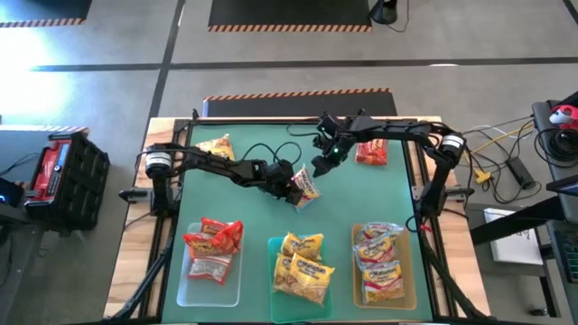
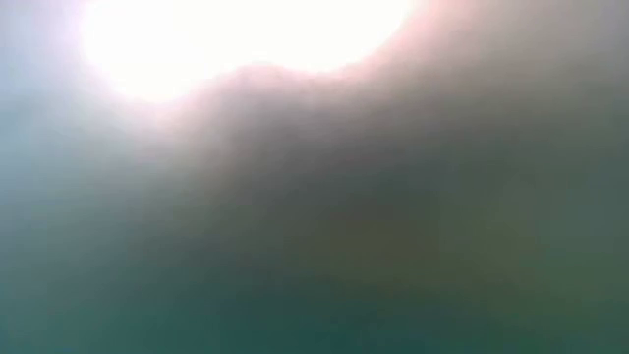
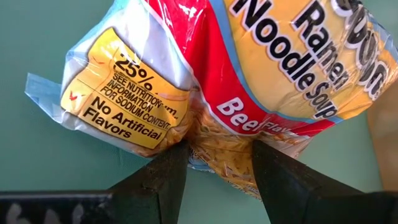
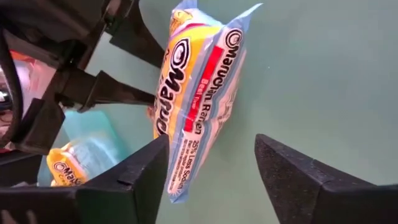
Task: Sort Maruchan noodles
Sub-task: Put the blue noodle pack into the yellow bin
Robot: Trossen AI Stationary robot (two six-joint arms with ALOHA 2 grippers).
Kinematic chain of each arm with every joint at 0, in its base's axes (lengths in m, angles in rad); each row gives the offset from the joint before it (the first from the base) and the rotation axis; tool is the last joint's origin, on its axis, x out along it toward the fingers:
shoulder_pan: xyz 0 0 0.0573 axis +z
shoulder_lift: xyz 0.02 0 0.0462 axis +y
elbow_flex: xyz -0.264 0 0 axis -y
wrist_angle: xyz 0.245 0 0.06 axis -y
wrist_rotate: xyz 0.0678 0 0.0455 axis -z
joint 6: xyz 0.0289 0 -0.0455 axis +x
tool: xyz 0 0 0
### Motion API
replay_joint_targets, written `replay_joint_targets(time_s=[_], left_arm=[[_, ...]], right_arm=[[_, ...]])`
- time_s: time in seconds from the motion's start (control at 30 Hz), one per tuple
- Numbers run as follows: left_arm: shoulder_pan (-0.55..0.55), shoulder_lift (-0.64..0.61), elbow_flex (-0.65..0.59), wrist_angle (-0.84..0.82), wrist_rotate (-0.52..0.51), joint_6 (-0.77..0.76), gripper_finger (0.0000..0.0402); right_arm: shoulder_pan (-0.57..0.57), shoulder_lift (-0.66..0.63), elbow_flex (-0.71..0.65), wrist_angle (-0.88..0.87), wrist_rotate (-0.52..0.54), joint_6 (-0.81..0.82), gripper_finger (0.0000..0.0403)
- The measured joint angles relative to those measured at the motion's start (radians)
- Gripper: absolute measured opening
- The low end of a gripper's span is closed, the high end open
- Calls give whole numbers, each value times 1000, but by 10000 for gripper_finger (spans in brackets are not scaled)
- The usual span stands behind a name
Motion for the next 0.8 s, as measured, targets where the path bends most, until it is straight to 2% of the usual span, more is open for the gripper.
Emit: replay_joint_targets(time_s=[0.27, 0.43, 0.63, 0.8], left_arm=[[0, 0, -1, 1, 0, -3, 162], [0, 0, -1, 2, -3, -11, 162], [0, 0, -2, 2, -8, -19, 162], [-1, 0, -2, 3, -20, -27, 162]], right_arm=[[0, 4, 0, 39, -9, 5, 290], [24, 8, -10, 129, -8, 18, 320], [66, 8, -35, 194, 46, 41, 334], [91, 8, -93, 322, 77, 99, 334]])
